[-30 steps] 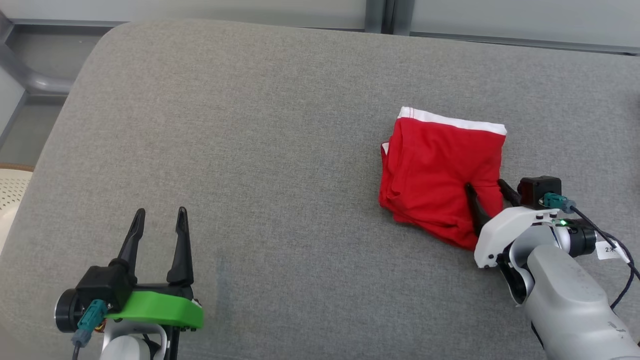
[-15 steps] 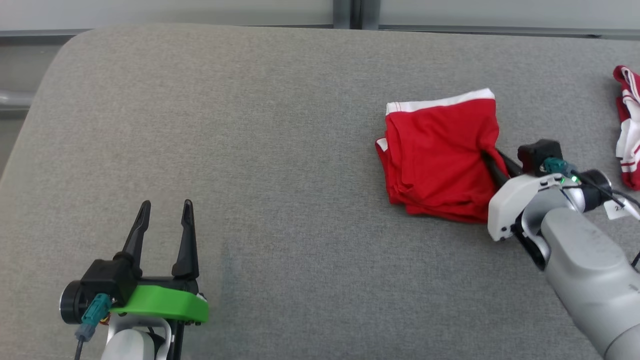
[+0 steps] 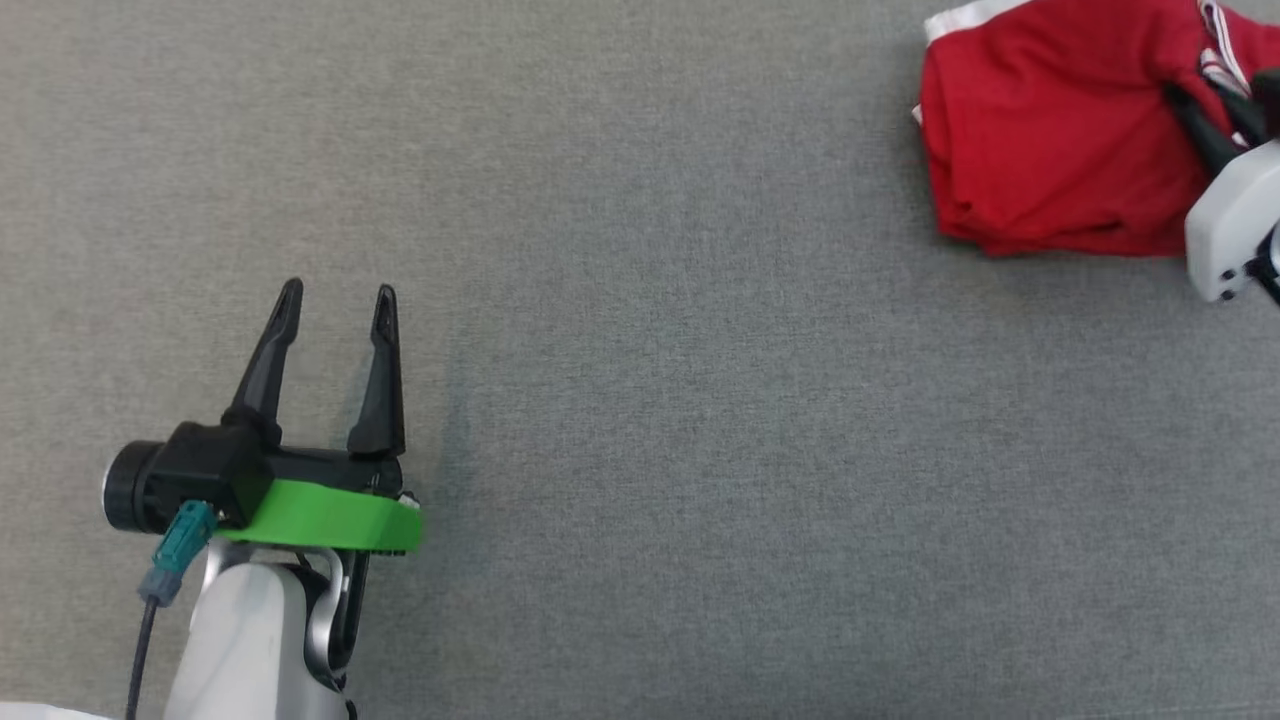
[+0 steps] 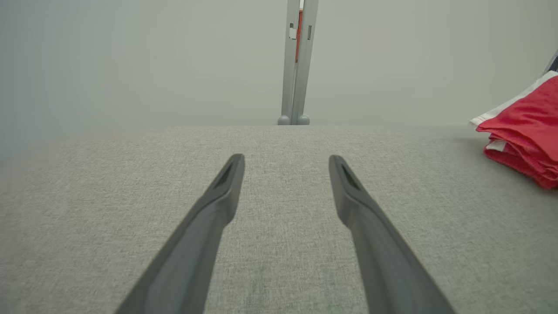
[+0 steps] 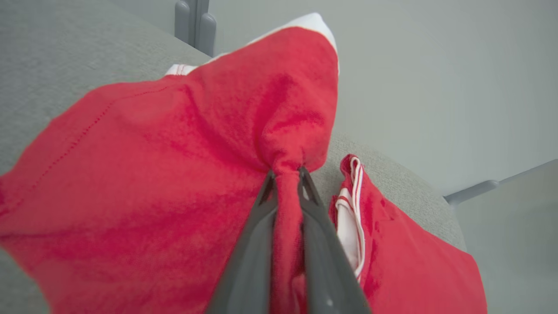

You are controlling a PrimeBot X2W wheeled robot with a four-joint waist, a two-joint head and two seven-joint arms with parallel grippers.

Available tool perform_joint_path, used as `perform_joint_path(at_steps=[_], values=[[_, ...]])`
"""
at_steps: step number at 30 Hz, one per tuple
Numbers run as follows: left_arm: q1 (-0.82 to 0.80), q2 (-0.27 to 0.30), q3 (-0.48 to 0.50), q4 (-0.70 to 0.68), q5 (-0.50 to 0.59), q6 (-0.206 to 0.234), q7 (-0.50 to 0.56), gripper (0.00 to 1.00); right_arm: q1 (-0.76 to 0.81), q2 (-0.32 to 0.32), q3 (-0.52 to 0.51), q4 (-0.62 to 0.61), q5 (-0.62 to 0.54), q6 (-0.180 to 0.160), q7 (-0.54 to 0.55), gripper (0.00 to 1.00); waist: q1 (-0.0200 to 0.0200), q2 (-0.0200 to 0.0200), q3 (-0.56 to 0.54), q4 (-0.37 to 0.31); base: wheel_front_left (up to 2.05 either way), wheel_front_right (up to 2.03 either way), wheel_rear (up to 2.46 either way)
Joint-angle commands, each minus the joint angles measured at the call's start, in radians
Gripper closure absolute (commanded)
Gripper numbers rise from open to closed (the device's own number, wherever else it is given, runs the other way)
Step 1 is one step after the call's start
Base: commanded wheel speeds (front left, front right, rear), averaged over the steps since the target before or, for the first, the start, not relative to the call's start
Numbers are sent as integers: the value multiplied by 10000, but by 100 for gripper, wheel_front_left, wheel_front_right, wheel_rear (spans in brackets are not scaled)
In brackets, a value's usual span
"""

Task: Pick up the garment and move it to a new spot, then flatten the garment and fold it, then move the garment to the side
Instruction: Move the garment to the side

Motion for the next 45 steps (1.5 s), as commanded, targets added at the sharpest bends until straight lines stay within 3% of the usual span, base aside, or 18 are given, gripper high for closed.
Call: perform_joint_path(at_steps=[1, 8, 16, 28, 29, 30, 31, 36, 45], values=[[-280, 170, -24, -66, 89, -28, 1, 0, -240, -276, 57, -140, 160, -24, 59, 100, -1, 0, 1148, -923, 0, 0, 0], [-616, 583, -82, -559, 291, -25, 1, 0, -828, -1567, 241, -414, 682, -24, 95, 100, -1, 0, 2006, -1691, 0, 0, 0], [-690, 944, -178, -1157, 429, -8, 1, 0, -1439, -2610, 471, -179, 1174, -24, 180, 100, -1, 0, 2518, -2045, 0, 0, 0], [-717, 987, -338, -1421, 441, 41, 10, 0, -2746, -2701, 897, 1241, 758, -25, 139, 100, -1, 0, 2867, -1777, 0, 0, 0], [-707, 983, -328, -1425, 434, 39, 11, 0, -2831, -2645, 904, 1395, 676, -25, 14, 62, -1, 0, 2875, -1746, 0, 0, 0], [-712, 979, -310, -1429, 427, 51, 11, 0, -2904, -2601, 902, 1529, 619, -25, -74, 46, -1, 0, 2879, -1726, 0, 0, 0], [-711, 971, -300, -1433, 418, 55, 11, 0, -2972, -2554, 906, 1678, 539, -25, -190, 0, -1, 0, 2876, -1706, 0, 0, 0], [-661, 876, -270, -1377, 387, 59, 11, 0, -3305, -2278, 773, 2355, 131, -25, -861, 0, -1, 0, 2677, -1622, 0, 0, 0], [-15, 523, 202, -965, 142, 129, 3, 0, -2694, -832, -394, 2658, 156, -25, -1670, 0, -1, 0, 1114, -1383, 0, 0, 0]])
